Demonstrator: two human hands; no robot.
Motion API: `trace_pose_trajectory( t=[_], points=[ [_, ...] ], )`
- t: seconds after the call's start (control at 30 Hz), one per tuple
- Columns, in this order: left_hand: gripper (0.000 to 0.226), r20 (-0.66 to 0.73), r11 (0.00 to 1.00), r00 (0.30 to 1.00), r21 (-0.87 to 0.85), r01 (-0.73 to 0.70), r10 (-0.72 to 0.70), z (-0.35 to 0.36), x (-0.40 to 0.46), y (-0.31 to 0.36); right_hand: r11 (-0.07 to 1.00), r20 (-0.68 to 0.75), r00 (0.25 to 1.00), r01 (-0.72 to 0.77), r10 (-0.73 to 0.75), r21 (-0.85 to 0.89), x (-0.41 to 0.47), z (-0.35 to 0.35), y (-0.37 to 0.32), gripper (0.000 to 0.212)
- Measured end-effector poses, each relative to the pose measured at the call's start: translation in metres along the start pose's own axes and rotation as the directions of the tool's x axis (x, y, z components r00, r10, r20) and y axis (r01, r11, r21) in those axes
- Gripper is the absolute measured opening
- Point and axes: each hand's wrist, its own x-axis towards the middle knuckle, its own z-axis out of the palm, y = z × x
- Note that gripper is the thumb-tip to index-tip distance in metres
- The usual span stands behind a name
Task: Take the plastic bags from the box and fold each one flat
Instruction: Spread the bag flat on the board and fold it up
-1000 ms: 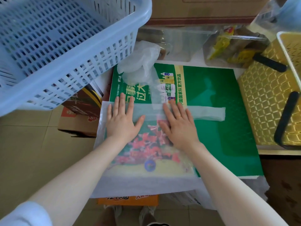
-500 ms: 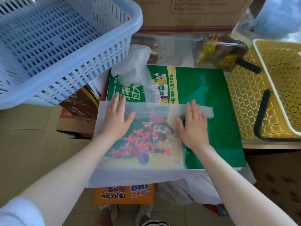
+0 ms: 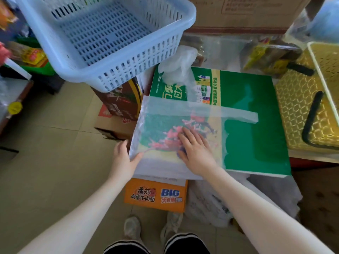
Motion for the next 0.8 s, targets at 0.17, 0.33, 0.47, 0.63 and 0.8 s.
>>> trace_pose_trajectory(
  t=[0.17, 0.33, 0.47, 0.63, 0.8],
  points=[
    [0.027, 0.116, 0.925, 0.978, -0.322, 0.2, -0.171, -0.003, -0.012, 0.0, 0.996, -0.005, 0.998, -0.065, 0.066, 0.058, 0.001, 0.0, -0.007, 0.054],
    [0.013, 0.138, 0.871, 0.97, -0.429, 0.239, -0.198, -0.015, -0.022, 0.002, 0.973, -0.037, 0.973, -0.225, 0.227, 0.05, -0.006, 0.004, -0.021, 0.054],
    [0.024, 0.177, 0.743, 0.957, -0.604, 0.288, -0.227, -0.022, -0.025, 0.005, 0.981, -0.085, 0.994, -0.046, 0.063, 0.191, -0.032, -0.001, -0.046, 0.073],
    [0.019, 0.291, 0.669, 0.943, -0.671, 0.32, -0.159, -0.031, -0.027, 0.011, 0.998, -0.094, 0.995, -0.029, 0.024, -0.053, -0.062, 0.021, -0.06, 0.074],
    [0.029, 0.333, 0.678, 0.941, -0.68, 0.279, -0.054, -0.041, -0.03, 0.012, 0.956, -0.285, 0.913, -0.279, 0.293, 0.092, -0.063, 0.018, -0.052, 0.049]
  ],
)
